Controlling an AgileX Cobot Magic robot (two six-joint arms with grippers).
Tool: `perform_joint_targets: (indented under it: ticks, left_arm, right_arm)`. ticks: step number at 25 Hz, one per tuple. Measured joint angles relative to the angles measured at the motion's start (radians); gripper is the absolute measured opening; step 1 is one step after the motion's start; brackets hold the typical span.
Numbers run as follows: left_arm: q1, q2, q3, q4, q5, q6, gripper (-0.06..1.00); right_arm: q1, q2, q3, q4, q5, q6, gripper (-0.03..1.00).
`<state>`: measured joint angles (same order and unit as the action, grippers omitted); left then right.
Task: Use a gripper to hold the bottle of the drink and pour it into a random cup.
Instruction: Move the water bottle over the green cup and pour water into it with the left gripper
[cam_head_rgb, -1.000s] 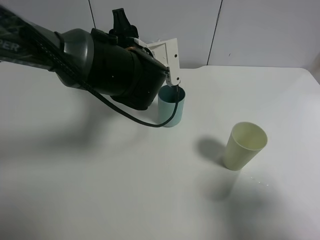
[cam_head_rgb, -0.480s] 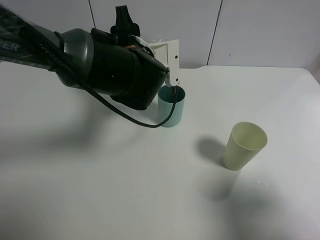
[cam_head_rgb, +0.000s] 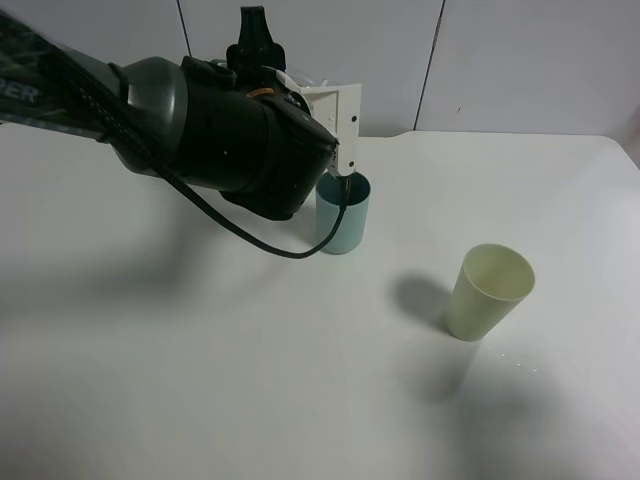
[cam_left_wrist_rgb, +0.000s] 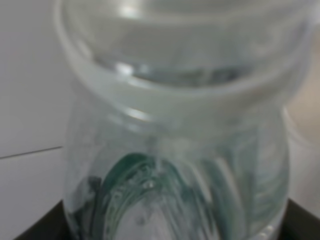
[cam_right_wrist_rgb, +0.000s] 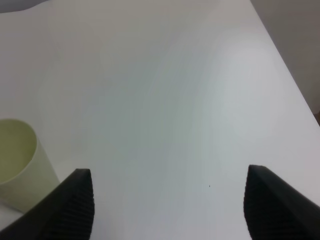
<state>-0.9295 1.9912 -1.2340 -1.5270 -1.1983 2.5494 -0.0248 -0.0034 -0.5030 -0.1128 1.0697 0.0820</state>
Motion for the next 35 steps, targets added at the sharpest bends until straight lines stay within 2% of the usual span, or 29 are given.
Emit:
perform_joint_targets:
  ticks: [10,20,35]
  left_arm:
    - [0.000,0.000,0.000,0.005,0.000,0.009,0.54]
    - [0.000,0.000,0.000,0.044,0.000,0.010,0.54]
    - [0.000,0.000,0.000,0.045,0.000,0.036,0.54]
  right_arm:
    - [0.000,0.000,0.000,0.000,0.000,0.000,0.63]
    - [0.000,0.000,0.000,0.000,0.000,0.000,0.63]
    - [0.000,0.000,0.000,0.000,0.000,0.000,0.63]
